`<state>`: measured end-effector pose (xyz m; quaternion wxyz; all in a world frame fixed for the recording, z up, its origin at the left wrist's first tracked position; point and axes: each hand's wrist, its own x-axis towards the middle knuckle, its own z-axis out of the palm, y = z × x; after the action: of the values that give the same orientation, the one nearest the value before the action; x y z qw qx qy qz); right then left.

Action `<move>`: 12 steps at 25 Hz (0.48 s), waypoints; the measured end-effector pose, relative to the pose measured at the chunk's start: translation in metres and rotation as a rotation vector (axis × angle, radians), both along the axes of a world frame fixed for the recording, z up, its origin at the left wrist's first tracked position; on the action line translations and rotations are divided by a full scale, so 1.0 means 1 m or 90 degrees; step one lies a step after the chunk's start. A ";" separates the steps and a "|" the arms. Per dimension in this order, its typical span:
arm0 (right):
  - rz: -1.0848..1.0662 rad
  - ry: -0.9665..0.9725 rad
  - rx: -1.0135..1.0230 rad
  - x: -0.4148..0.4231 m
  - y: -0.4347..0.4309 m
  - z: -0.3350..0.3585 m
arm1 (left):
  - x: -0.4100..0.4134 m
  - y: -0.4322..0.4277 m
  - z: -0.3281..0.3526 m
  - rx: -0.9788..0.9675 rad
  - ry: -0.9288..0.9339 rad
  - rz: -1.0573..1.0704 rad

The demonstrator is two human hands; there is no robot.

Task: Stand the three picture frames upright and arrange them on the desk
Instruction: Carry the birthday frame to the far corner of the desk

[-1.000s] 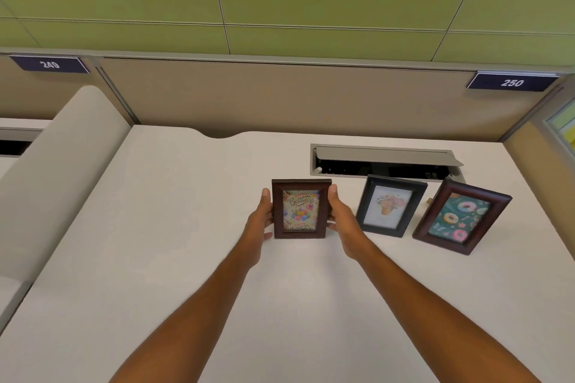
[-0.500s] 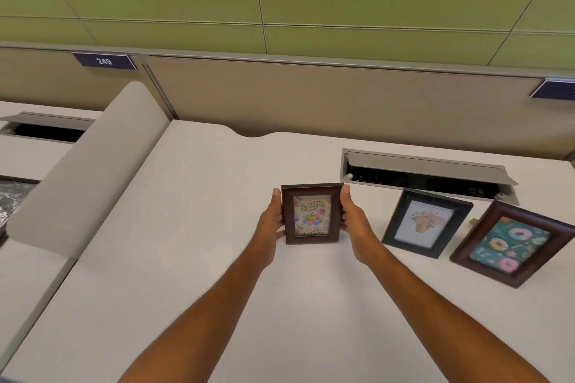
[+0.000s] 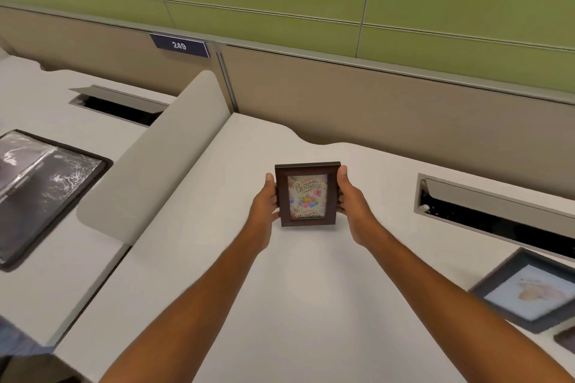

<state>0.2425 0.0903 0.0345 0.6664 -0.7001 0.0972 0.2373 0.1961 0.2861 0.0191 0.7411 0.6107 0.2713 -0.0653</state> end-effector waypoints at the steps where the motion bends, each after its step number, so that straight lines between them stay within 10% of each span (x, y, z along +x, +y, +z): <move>1: 0.012 -0.003 0.003 0.011 0.015 0.001 | 0.008 0.015 0.000 0.003 -0.006 0.012; 12: 0.063 -0.049 0.013 0.161 0.159 -0.012 | 0.137 0.151 -0.013 0.040 -0.082 0.079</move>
<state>0.4035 0.2494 0.0229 0.6643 -0.7057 0.0341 0.2441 0.3328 0.4373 0.0058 0.7403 0.6182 0.2626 0.0287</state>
